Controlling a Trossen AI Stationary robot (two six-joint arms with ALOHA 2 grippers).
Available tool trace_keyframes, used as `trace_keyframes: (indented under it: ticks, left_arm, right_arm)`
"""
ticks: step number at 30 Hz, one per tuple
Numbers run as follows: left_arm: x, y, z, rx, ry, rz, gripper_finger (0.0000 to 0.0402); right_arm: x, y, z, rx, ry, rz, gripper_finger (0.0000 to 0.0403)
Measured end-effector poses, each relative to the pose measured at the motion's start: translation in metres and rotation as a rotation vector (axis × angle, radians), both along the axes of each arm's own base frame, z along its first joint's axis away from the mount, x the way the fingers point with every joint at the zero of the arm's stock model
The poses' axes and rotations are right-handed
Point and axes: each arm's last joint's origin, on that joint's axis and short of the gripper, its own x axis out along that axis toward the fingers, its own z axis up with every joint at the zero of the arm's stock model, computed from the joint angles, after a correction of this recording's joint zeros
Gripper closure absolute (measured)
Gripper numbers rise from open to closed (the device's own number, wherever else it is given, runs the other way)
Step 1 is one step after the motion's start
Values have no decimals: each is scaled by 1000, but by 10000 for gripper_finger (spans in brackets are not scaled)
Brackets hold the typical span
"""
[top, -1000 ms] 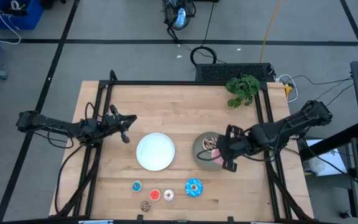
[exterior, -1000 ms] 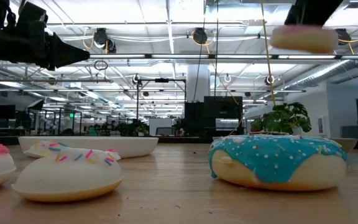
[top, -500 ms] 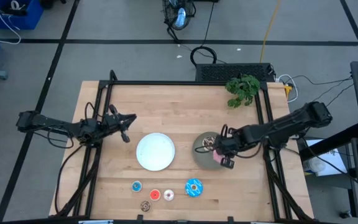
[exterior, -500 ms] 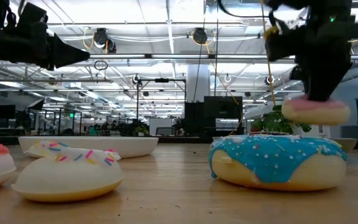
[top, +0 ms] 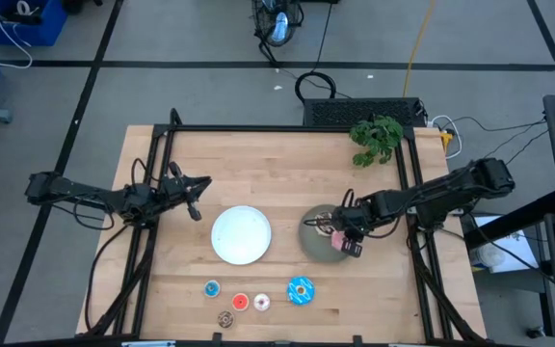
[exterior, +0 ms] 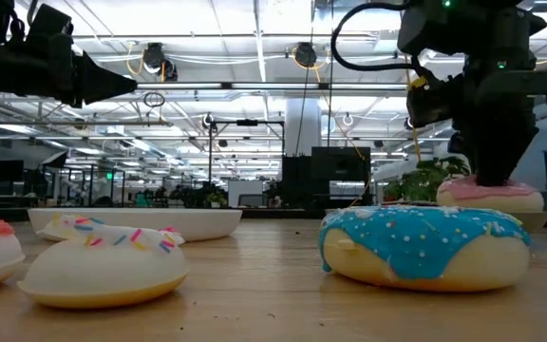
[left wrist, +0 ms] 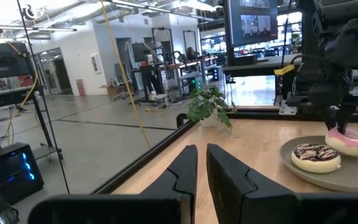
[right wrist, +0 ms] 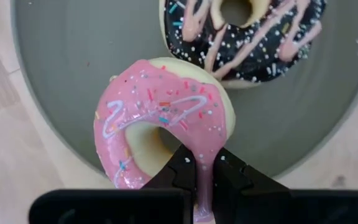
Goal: Pick & Place donuts
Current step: Put the large pink donut on the gray plate
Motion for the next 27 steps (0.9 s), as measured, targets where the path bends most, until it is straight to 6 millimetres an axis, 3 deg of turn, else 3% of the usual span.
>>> trace_keyframes:
  ticks: [14,27]
  left_arm:
    - [0,0,0,0,0,-1,360]
    - [0,0,0,0,1,-1,360]
  right_arm:
    - [8,2,-21,-5,73,80,369]
    - [7,2,-14,1,49,75,199]
